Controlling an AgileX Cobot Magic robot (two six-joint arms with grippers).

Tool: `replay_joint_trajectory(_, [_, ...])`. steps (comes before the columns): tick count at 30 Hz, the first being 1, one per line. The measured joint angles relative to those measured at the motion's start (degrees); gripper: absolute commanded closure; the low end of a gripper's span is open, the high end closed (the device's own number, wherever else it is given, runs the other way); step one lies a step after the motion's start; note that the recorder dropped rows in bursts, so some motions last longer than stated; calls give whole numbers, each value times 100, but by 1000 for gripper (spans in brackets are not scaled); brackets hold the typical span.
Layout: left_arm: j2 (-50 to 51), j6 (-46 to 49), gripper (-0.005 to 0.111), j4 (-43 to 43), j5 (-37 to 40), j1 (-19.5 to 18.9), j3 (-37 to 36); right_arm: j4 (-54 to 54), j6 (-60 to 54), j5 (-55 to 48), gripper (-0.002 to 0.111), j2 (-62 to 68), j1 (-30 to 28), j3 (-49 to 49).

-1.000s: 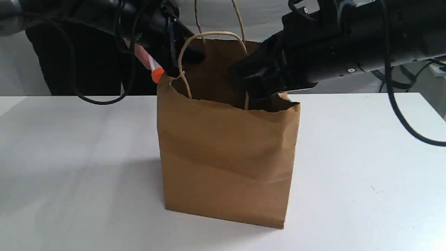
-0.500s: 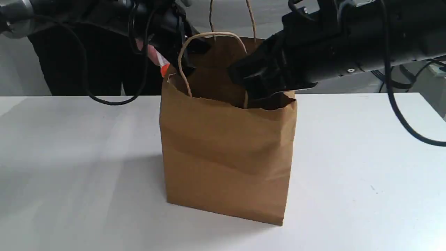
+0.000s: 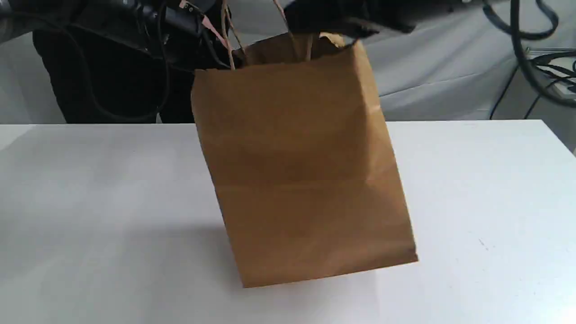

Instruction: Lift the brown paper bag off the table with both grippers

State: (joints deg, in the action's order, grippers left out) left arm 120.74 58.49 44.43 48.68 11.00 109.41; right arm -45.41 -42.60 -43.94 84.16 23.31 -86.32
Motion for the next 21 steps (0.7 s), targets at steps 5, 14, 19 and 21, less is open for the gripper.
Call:
replay_joint_trajectory(5, [0, -680, 107, 65, 91, 2, 0, 139, 364, -236, 108, 31, 0, -550])
replay_joint_trajectory(14, [0, -1030, 107, 44, 308, 2, 10, 454, 787, -703, 108, 300, 0, -1052])
replay_joint_trajectory(19, [0, -1092, 107, 44, 395, -26, 10, 466, 808, -766, 108, 300, 0, -1061])
replay_joint_trajectory(21, [0, -1092, 107, 44, 407, -26, 10, 466, 808, -781, 108, 300, 0, -1061])
